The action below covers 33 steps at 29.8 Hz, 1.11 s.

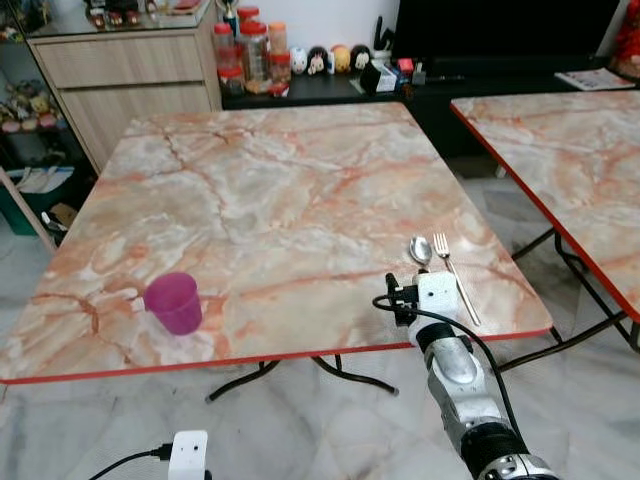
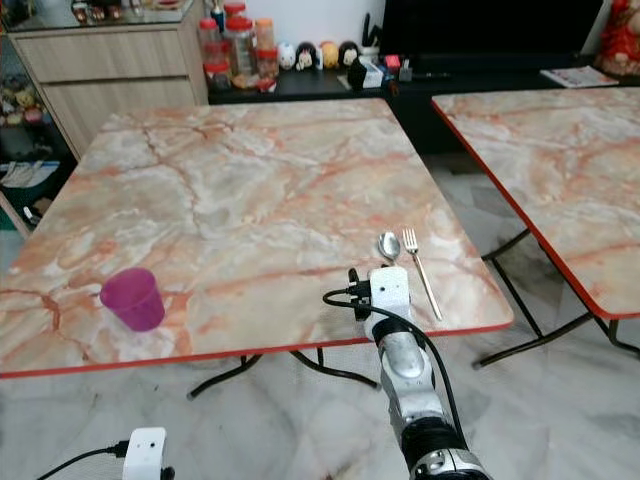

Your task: Setting the table

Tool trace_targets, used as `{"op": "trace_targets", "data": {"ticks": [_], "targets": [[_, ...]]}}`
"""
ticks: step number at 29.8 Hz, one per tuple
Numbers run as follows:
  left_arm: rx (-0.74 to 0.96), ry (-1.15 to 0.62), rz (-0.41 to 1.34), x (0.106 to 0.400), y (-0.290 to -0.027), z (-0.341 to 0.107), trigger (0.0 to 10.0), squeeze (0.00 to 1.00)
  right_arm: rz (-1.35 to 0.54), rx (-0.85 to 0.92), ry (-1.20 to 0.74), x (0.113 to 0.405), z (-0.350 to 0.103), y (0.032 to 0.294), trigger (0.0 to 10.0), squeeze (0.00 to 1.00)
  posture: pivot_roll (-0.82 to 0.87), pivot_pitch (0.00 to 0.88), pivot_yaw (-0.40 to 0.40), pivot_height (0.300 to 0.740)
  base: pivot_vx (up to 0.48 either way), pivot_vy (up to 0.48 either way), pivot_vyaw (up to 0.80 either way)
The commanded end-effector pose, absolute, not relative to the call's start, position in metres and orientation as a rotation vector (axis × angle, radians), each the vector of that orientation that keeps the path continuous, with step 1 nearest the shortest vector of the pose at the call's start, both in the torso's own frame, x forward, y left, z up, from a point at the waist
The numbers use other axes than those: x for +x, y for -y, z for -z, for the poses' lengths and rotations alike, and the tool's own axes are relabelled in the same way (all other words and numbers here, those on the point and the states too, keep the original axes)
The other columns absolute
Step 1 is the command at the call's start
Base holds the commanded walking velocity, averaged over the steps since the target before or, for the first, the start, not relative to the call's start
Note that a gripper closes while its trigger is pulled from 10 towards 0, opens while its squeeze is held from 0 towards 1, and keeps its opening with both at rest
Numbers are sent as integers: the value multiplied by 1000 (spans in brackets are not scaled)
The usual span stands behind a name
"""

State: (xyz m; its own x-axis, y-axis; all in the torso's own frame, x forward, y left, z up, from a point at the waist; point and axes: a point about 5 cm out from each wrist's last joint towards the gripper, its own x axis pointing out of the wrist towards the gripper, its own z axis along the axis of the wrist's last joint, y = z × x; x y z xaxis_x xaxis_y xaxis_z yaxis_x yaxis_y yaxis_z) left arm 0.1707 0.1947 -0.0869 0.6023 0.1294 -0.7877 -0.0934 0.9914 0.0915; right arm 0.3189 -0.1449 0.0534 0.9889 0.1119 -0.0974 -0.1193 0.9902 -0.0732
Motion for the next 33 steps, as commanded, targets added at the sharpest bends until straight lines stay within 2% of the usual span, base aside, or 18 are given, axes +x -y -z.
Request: {"op": "trace_targets", "data": {"ticks": [1, 4, 13, 23, 33], "targets": [[48, -923, -142, 168, -197, 88, 10000, 0, -114, -60, -92, 321, -54, 144, 10000, 0, -37, 0, -3, 740, 352, 0, 0], [52, -928, -145, 167, -199, 88, 10000, 0, -114, -52, -69, 320, -56, 144, 10000, 0, -38, 0, -1, 740, 364, 0, -692], [47, -924, -153, 168, -199, 88, 10000, 0, -122, -48, -57, 321, -57, 142, 10000, 0, -30, 0, -4, 740, 340, 0, 0], [39, -922, -159, 167, -201, 88, 10000, 0, -125, -47, -50, 319, -57, 141, 10000, 0, -27, 0, -4, 740, 0, 0, 0], [40, -928, -153, 164, -200, 89, 10000, 0, -89, -49, -64, 310, -50, 154, 10000, 0, -37, 0, 1, 740, 0, 0, 0]]}}
